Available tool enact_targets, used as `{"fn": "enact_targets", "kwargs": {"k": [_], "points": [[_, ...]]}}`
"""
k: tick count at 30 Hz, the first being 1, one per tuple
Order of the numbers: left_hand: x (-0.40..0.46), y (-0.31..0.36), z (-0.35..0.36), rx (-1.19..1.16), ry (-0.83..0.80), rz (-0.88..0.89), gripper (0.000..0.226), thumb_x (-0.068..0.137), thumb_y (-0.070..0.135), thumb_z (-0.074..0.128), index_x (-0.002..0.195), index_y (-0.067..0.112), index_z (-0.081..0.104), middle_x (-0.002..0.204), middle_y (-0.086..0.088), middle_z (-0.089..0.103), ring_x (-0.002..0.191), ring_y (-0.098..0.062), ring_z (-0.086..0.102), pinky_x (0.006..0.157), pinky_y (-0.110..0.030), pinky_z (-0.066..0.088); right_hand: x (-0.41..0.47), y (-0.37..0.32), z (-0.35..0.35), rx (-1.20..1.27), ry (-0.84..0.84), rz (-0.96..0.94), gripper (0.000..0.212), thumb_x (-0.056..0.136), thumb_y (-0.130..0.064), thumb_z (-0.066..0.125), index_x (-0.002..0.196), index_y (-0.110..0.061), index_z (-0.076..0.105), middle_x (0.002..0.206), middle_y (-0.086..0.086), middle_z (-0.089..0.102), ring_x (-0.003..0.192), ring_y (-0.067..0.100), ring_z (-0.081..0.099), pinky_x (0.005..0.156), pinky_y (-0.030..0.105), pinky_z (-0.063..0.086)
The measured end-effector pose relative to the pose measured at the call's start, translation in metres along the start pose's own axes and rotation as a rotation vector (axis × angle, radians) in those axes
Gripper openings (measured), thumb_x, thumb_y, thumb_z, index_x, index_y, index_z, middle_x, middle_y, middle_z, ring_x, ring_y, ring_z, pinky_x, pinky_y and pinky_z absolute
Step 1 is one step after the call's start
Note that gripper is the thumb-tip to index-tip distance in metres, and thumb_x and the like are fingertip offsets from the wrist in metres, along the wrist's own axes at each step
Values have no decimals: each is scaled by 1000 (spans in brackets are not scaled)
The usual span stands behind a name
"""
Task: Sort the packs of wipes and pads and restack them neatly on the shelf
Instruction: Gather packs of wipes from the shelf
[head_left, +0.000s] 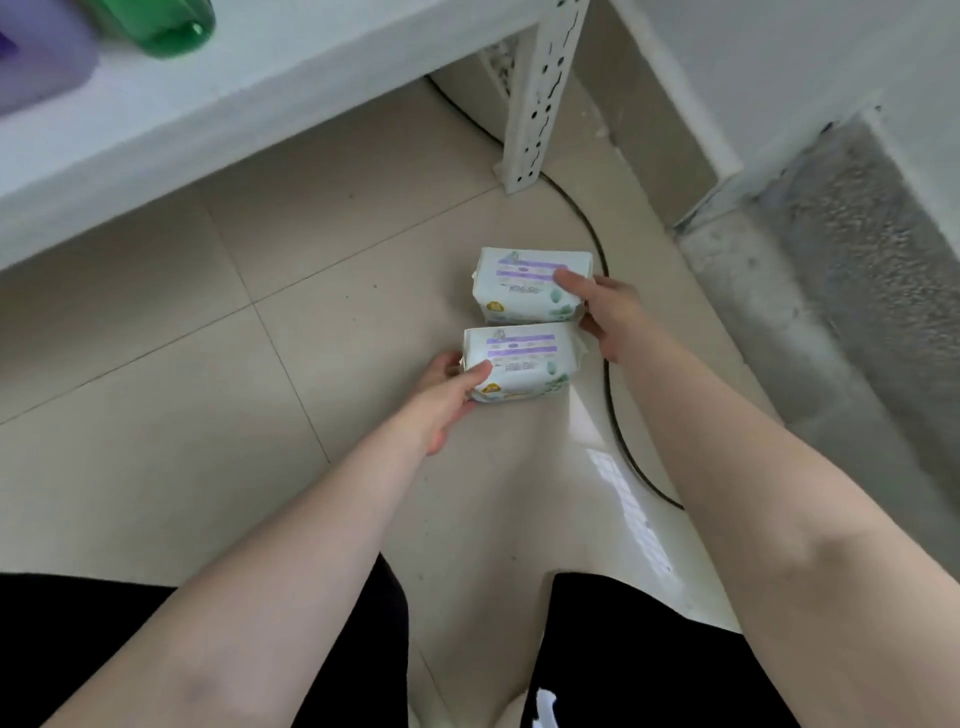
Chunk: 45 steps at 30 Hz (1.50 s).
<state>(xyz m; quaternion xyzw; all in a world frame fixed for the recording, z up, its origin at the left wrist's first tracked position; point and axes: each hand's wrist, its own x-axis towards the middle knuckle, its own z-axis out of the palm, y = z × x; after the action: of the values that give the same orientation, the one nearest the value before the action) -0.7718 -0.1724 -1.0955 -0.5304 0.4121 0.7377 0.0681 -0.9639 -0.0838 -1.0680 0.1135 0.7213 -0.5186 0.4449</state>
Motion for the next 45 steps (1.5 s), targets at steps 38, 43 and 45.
{"fn": "enact_targets", "kwargs": {"k": [38,43,45], "points": [[-16,47,41,272,247,83,60,88,33,66,137,7,44,132,-6,54,119,-26,54,92,-29,41,-9,-19,1,-443,101,-100,76,83,-44,72,143,-8,42,142,8,50,125,27,52,102,36,44],[-90,77,33,510,253,134,69,87,37,67,144,11,38,144,-9,47,130,-25,47,105,-31,38,-82,-46,-2,-536,126,-96,76,83,-43,72,142,-6,42,142,12,49,128,27,50,107,37,41],[-131,96,29,651,239,196,67,87,37,67,143,11,40,143,-9,48,130,-25,47,103,-31,38,-126,-60,-4,-597,126,-129,71,83,-40,73,140,-8,47,137,11,54,123,25,54,102,31,42]]}}
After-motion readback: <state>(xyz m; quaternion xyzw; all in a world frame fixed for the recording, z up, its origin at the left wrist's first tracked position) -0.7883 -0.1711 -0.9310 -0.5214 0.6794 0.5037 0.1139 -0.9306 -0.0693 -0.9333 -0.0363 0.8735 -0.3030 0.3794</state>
